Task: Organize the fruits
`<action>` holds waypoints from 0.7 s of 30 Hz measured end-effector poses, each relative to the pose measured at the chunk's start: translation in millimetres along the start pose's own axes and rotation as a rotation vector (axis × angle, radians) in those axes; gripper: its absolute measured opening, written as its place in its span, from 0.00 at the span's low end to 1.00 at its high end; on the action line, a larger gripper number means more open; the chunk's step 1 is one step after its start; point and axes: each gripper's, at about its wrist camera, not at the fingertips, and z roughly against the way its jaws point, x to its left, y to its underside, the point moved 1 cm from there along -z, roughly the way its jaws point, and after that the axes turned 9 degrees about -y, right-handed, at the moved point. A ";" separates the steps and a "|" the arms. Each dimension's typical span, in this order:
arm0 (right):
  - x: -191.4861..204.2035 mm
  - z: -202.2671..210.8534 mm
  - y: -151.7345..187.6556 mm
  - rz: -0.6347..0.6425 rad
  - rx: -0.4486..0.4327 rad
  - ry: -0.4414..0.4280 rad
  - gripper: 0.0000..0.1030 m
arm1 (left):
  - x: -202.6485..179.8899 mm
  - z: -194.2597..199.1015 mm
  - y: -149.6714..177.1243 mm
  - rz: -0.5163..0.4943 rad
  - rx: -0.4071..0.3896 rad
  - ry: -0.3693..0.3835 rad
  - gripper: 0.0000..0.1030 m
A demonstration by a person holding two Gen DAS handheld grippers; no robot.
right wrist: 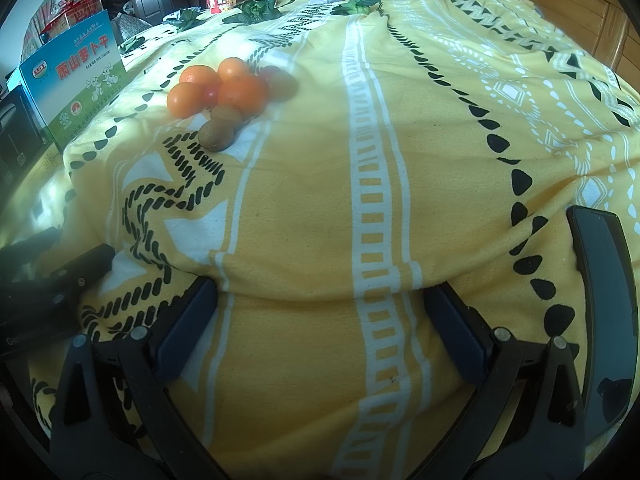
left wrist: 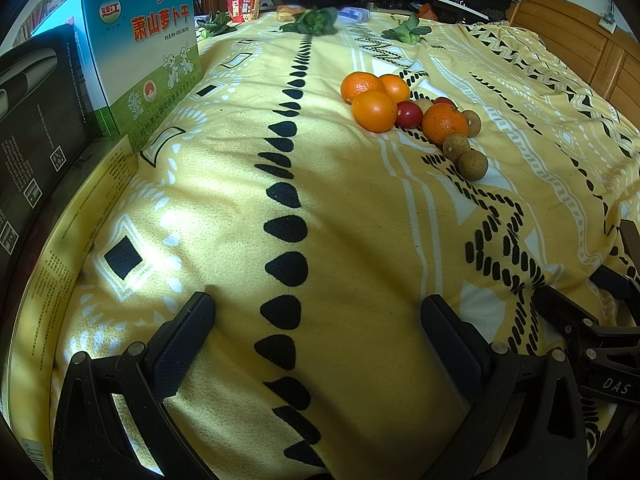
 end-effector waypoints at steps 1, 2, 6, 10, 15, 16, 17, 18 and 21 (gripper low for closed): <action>-0.1 0.0 0.0 -0.001 0.000 -0.001 1.00 | 0.2 -0.1 -0.3 0.000 0.000 0.000 1.00; 0.1 0.0 -0.1 0.000 0.000 0.000 1.00 | -0.1 -0.1 0.4 0.000 0.000 0.000 1.00; -0.1 0.0 0.0 -0.001 0.000 -0.001 1.00 | -0.1 0.0 0.5 0.000 0.000 0.000 1.00; 0.2 -0.1 0.1 0.000 0.000 -0.001 1.00 | 0.1 -0.1 -0.4 0.000 0.000 0.000 1.00; 0.0 0.0 0.0 0.000 0.000 0.000 1.00 | 0.1 0.0 0.0 0.000 0.000 0.000 1.00; 0.1 -0.1 0.0 0.000 0.000 0.000 1.00 | 0.0 0.1 0.3 0.000 0.000 -0.001 1.00; 0.3 -0.1 0.1 0.000 0.001 0.001 1.00 | -0.1 0.1 0.4 -0.001 0.000 -0.001 1.00; 0.1 -0.1 -0.1 0.000 0.002 0.001 1.00 | -0.3 1.2 -0.1 -0.001 0.001 -0.001 1.00; 1.7 0.3 0.0 0.003 0.007 0.007 1.00 | -1.1 2.1 -0.5 -0.001 0.001 -0.001 1.00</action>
